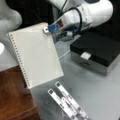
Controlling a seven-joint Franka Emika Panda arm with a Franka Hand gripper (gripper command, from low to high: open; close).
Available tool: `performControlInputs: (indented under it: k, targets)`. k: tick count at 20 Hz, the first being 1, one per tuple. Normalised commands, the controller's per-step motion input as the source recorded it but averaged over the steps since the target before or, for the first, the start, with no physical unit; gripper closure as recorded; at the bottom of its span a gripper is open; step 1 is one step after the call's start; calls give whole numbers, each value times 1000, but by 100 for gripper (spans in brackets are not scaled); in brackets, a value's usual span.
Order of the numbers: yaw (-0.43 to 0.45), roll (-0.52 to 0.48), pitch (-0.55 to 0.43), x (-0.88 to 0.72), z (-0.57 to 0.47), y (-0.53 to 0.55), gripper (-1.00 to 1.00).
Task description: Turn off the lamps. Pick up the book. Place the book on the shelf position.
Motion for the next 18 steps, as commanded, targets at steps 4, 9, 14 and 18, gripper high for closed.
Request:
performControlInputs:
  k: [4, 9, 14, 18]
  targets:
    - [103, -45, 64, -308, 196, -258, 100]
    - [149, -41, 69, -397, 141, -341, 100]
    - [238, -41, 38, -468, 127, -455, 100]
    - [344, -53, 2, -425, 117, -342, 100]
